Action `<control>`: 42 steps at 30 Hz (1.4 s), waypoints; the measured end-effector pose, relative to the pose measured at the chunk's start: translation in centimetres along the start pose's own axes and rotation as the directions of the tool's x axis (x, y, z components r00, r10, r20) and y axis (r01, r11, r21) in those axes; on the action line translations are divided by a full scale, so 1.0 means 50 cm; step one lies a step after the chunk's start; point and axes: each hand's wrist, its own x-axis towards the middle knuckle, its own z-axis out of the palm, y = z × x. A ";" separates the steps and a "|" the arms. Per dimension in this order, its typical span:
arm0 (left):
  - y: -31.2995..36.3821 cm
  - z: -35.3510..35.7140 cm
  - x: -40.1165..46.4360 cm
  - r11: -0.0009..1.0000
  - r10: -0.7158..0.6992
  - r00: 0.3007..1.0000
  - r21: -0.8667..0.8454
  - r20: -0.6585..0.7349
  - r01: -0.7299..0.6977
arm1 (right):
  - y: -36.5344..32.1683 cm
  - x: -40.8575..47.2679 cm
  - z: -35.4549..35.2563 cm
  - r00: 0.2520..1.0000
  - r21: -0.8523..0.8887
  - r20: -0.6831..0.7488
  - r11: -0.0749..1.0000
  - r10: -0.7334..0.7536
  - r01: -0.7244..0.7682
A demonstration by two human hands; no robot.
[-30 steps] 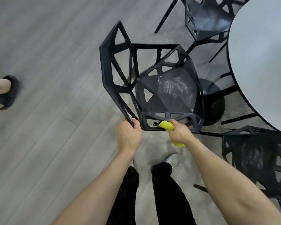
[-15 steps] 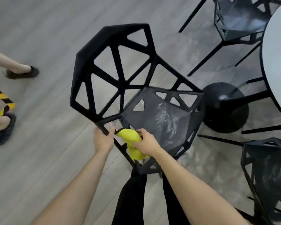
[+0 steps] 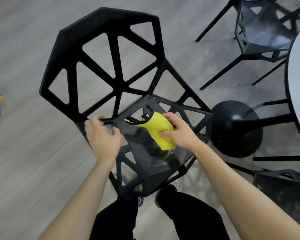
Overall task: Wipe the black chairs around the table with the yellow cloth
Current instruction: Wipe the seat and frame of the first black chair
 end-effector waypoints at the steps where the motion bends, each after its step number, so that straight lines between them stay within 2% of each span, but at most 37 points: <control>1: 0.035 0.021 -0.006 0.990 0.110 0.972 -0.110 0.208 -0.088 | 0.000 0.009 -0.017 1.000 -0.023 0.007 0.999 -0.029 0.029; 2: 0.066 0.043 -0.004 0.977 0.167 0.889 -0.193 0.426 -0.091 | -0.002 0.015 -0.033 0.998 -0.045 0.010 0.997 -0.058 0.059; 3: 0.091 0.068 0.004 0.964 0.216 0.788 -0.255 0.576 -0.078 | -0.004 0.021 -0.051 0.995 -0.083 0.010 0.992 -0.096 0.096; 4: 0.109 0.095 0.018 0.959 0.242 0.722 -0.274 0.648 -0.075 | -0.002 0.026 -0.068 0.992 -0.126 -0.002 0.984 -0.128 0.127; 6: 0.132 0.143 0.049 0.952 0.285 0.689 -0.281 0.666 -0.123 | 0.011 0.038 -0.103 0.991 -0.179 -0.037 0.977 -0.125 0.116; 9: 0.137 0.187 0.075 0.954 0.287 0.649 -0.270 0.704 -0.129 | 0.034 0.058 -0.139 0.995 -0.218 -0.095 0.976 0.004 -0.025; 10: 0.144 0.194 0.077 0.950 0.291 0.634 -0.296 0.717 -0.102 | 0.035 0.061 -0.148 0.993 -0.245 -0.117 0.968 0.021 -0.049; 12: 0.163 0.216 0.088 0.912 0.299 0.603 -0.408 0.739 0.048 | 0.019 0.066 -0.176 0.974 -0.295 -0.218 0.956 -0.067 -0.001; 13: 0.179 0.231 0.102 0.886 0.302 0.615 -0.453 0.728 0.102 | 0.004 0.074 -0.197 0.942 -0.297 -0.298 0.953 -0.156 0.063; 14: 0.198 0.248 0.122 0.869 0.301 0.656 -0.482 0.693 0.110 | -0.012 0.090 -0.219 0.891 -0.279 -0.392 0.953 -0.227 0.120; 15: 0.215 0.264 0.142 0.874 0.321 0.715 -0.486 0.621 0.029 | -0.026 0.116 -0.242 0.840 -0.271 -0.471 0.950 -0.270 0.154; 16: 0.226 0.282 0.163 0.890 0.372 0.776 -0.432 0.508 -0.144 | -0.033 0.159 -0.256 0.805 -0.287 -0.519 0.946 -0.288 0.153; 17: 0.226 0.302 0.185 0.885 0.452 0.818 -0.288 0.356 -0.364 | -0.040 0.200 -0.259 0.805 -0.353 -0.517 0.929 -0.292 0.111; 18: 0.215 0.321 0.207 0.838 0.545 0.818 -0.086 0.185 -0.539 | -0.039 0.241 -0.250 0.839 -0.435 -0.476 0.900 -0.265 0.037; 19: 0.197 0.334 0.232 0.782 0.614 0.788 0.102 0.045 -0.615 | -0.029 0.282 -0.236 0.879 -0.512 -0.420 0.859 -0.227 -0.023; 21: 0.159 0.347 0.275 0.732 0.650 0.758 0.312 -0.052 -0.606 | -0.008 0.345 -0.206 0.900 -0.560 -0.397 0.825 -0.180 -0.082; 24: 0.126 0.376 0.333 0.671 0.684 0.727 0.432 -0.048 -0.603 | 0.007 0.391 -0.186 0.795 -0.589 -0.492 0.808 -0.354 -0.004; 26: 0.141 0.394 0.360 0.665 0.687 0.722 0.469 -0.078 -0.581 | 0.020 0.401 -0.187 0.749 -0.622 -0.498 0.782 -0.437 0.042; 28: 0.168 0.408 0.374 0.666 0.707 0.697 0.440 -0.117 -0.602 | 0.039 0.399 -0.198 0.711 -0.633 -0.512 0.771 -0.482 0.067; 31: 0.207 0.435 0.370 0.604 0.770 0.635 0.378 -0.053 -0.701 | 0.083 0.365 -0.212 0.648 -0.622 -0.571 0.781 -0.505 0.060; 34: 0.245 0.455 0.355 0.533 0.818 0.573 0.297 0.060 -0.792 | 0.121 0.294 -0.205 0.639 -0.594 -0.631 0.804 -0.440 -0.033; 35: 0.255 0.456 0.352 0.528 0.817 0.568 0.262 0.103 -0.808 | 0.126 0.273 -0.199 0.641 -0.628 -0.634 0.771 -0.432 -0.102; 38: 0.273 0.448 0.350 0.565 0.781 0.594 0.186 0.192 -0.804 | 0.125 0.247 -0.168 0.625 -0.756 -0.622 0.570 -0.472 -0.323; 40: 0.269 0.447 0.354 0.561 0.784 0.591 0.189 0.192 -0.806 | 0.124 0.258 -0.141 0.615 -0.781 -0.611 0.510 -0.499 -0.361; 42: 0.258 0.452 0.360 0.535 0.809 0.569 0.216 0.148 -0.817 | 0.109 0.278 -0.139 0.635 -0.795 -0.589 0.499 -0.500 -0.345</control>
